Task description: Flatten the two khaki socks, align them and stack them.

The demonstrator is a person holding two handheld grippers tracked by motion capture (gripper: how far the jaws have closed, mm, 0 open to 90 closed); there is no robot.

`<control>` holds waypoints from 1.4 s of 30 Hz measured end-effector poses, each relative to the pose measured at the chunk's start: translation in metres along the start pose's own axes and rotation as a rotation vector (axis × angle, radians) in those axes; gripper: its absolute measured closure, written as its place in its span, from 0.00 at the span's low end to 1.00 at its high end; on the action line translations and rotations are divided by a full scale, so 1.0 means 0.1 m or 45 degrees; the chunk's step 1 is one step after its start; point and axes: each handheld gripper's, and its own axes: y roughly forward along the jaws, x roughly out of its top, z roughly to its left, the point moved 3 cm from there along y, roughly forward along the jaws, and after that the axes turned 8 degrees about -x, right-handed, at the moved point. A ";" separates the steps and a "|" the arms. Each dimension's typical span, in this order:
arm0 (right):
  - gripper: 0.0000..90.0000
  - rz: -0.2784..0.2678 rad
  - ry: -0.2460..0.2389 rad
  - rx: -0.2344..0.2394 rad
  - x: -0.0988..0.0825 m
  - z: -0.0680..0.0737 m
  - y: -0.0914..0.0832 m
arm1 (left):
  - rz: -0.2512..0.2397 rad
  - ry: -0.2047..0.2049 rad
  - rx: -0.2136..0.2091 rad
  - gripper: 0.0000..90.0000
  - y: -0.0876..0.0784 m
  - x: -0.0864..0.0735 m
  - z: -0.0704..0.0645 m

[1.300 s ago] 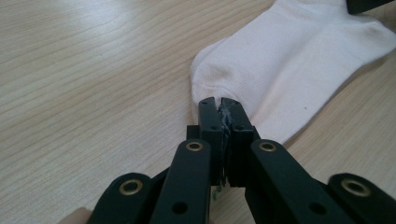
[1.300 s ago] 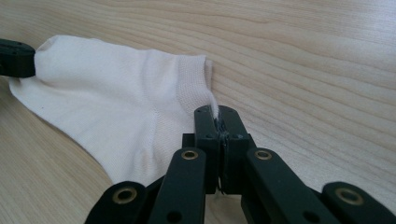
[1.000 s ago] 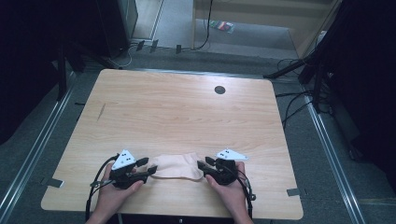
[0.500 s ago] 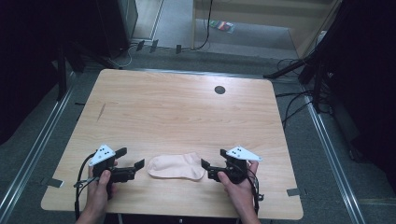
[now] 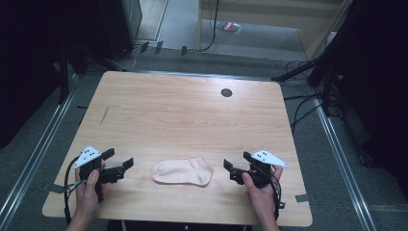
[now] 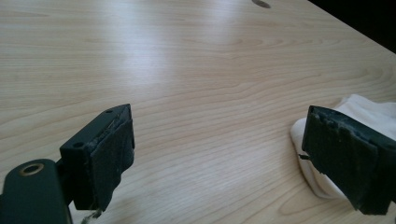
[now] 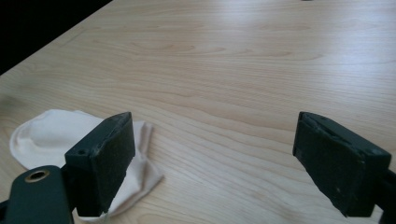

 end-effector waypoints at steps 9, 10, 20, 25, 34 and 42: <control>0.15 -0.011 0.029 -0.078 -0.06 -0.30 -0.12 | 0.036 0.015 0.085 0.11 -0.11 -0.07 0.20; 0.15 -0.012 0.033 -0.087 -0.06 -0.33 -0.13 | 0.041 0.019 0.091 0.11 -0.11 -0.08 0.22; 0.15 0.017 0.052 -0.159 -0.21 -0.59 -0.27 | 0.077 0.059 0.194 0.11 -0.26 -0.16 0.40; 0.15 0.030 0.064 -0.199 -0.29 -0.75 -0.34 | 0.086 0.076 0.223 0.11 -0.34 -0.18 0.46; 0.16 0.038 0.097 -0.284 -0.41 -1.06 -0.49 | 0.074 0.075 0.296 0.11 -0.52 -0.21 0.64; 0.17 0.059 0.122 -0.331 -0.50 -1.25 -0.59 | 0.051 0.046 0.327 0.11 -0.59 -0.21 0.75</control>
